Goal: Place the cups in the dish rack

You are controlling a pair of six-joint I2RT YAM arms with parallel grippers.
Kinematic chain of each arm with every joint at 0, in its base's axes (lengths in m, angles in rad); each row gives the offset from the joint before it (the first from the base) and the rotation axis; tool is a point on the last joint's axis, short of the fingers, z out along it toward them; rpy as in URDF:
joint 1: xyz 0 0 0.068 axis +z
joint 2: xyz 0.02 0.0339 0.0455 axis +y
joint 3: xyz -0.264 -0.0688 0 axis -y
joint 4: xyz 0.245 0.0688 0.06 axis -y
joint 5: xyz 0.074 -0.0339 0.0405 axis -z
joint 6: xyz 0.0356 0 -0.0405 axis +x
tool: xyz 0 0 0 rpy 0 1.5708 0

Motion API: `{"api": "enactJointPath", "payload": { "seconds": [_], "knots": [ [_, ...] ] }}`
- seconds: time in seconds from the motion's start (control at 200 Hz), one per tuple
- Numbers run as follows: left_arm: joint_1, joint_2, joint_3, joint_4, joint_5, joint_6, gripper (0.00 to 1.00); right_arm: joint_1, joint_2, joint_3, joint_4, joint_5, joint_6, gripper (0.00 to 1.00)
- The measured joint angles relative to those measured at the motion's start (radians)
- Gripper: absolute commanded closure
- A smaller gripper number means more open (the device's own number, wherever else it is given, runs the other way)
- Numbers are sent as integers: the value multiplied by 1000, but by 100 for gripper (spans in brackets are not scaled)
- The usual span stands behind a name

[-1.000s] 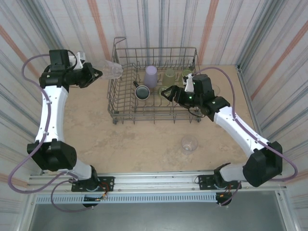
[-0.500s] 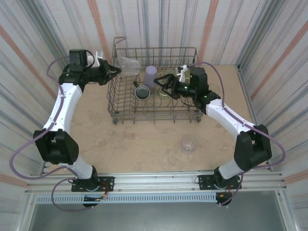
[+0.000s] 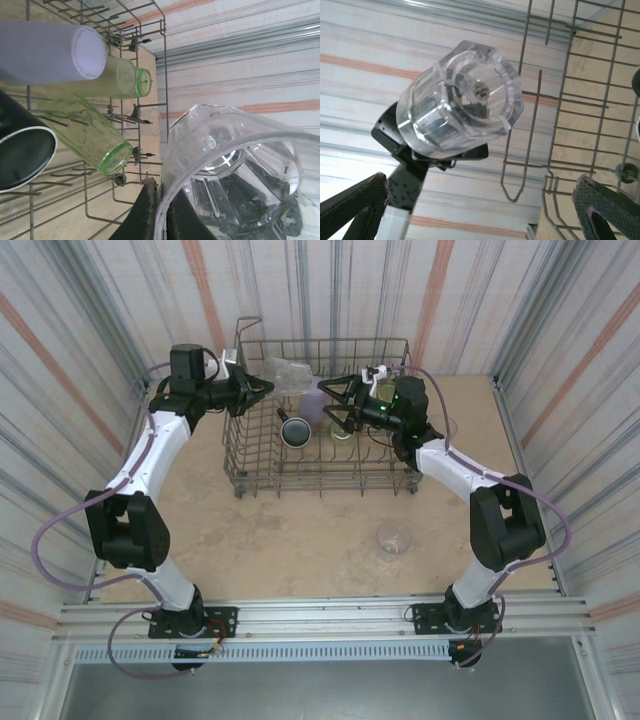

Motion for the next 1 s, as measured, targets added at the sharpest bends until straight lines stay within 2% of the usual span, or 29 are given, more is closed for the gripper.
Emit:
{"api": "enactJointPath", "payload": {
  "seconds": [0.431,1.002],
  "knots": [
    [-38,37,-38,229,85,-67,100,0,36,15,137,39,186,0],
    [-51,63,-127,439,150,-201,100,0,113,76,201,54,269,13]
  ]
}}
